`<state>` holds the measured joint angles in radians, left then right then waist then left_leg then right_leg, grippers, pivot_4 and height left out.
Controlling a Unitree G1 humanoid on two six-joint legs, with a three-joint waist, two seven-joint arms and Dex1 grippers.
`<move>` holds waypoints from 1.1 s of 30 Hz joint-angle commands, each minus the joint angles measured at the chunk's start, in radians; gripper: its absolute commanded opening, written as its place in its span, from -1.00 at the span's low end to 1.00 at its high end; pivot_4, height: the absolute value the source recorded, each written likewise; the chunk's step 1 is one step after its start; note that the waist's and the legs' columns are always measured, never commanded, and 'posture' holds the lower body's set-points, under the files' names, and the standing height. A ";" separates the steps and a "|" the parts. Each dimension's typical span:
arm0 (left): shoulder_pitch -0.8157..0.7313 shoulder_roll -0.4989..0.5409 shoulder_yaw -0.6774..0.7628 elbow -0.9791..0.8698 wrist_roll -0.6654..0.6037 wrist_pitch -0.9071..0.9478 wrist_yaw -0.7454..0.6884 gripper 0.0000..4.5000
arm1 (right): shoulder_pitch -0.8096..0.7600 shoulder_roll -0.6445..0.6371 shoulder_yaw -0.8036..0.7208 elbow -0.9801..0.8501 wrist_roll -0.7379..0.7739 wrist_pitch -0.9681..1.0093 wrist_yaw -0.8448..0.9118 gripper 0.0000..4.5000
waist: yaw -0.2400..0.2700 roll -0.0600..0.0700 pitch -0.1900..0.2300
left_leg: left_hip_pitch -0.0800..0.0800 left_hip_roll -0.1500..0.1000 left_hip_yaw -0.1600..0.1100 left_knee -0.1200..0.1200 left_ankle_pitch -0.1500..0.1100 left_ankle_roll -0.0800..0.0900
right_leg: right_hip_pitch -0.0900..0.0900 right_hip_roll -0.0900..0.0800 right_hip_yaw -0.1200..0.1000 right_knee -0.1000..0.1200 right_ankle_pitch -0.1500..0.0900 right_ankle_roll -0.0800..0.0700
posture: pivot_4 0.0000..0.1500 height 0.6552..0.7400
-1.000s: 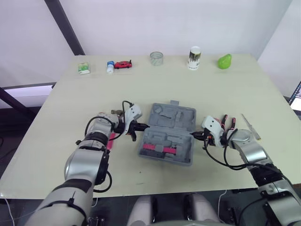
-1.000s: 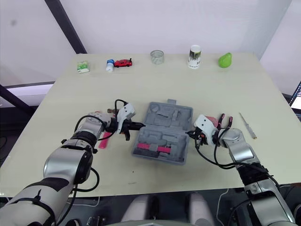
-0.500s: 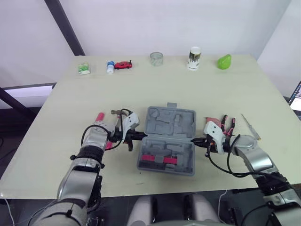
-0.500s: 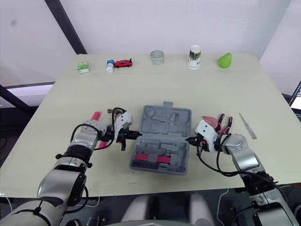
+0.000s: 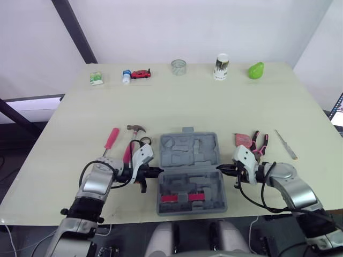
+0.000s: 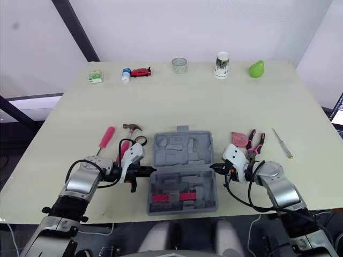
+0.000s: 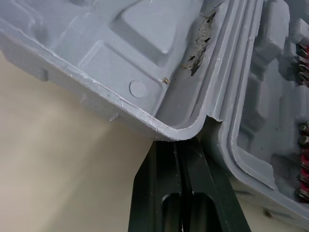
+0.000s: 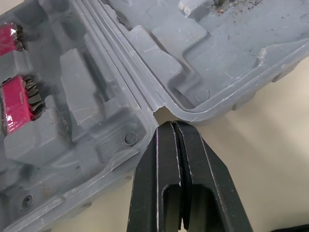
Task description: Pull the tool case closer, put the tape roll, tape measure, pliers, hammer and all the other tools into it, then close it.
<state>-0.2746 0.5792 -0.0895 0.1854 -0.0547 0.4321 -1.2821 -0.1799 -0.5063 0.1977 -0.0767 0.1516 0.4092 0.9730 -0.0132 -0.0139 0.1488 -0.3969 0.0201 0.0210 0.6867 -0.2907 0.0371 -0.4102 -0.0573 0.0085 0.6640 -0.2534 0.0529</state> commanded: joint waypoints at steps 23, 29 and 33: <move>0.065 0.068 -0.109 -0.058 -0.073 0.021 0.031 -0.97 | 0.034 -0.008 0.007 -0.085 0.036 0.018 -0.013 -1.00 | -0.002 0.000 0.000 | 0.001 0.000 0.001 0.000 0.000 0.000 | 0.000 0.002 0.001 0.000 0.000 0.000 | 1.00 1.00; 0.096 0.096 -0.135 -0.104 -0.085 0.026 0.020 -0.97 | 0.058 -0.022 0.012 -0.117 0.047 0.046 -0.006 -1.00 | 0.001 0.000 0.000 | 0.001 0.001 0.001 0.000 0.000 0.000 | 0.000 0.002 0.002 0.000 0.000 0.000 | 1.00 1.00; 0.115 0.107 -0.144 -0.118 -0.088 0.030 0.025 -0.97 | 0.089 -0.042 0.006 -0.157 0.063 0.077 -0.001 -1.00 | 0.001 0.000 0.000 | 0.001 0.001 0.001 0.000 0.000 0.000 | 0.000 0.002 0.002 0.000 0.000 0.000 | 1.00 1.00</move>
<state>-0.1914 0.6782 -0.1732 0.0690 -0.1525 0.4492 -1.2423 -0.0916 -0.5436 0.2013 -0.1825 0.1840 0.4786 0.9560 -0.0120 -0.0134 0.1483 -0.3955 0.0210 0.0219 0.6864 -0.2909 0.0374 -0.4097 -0.0552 0.0106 0.6638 -0.2535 0.0527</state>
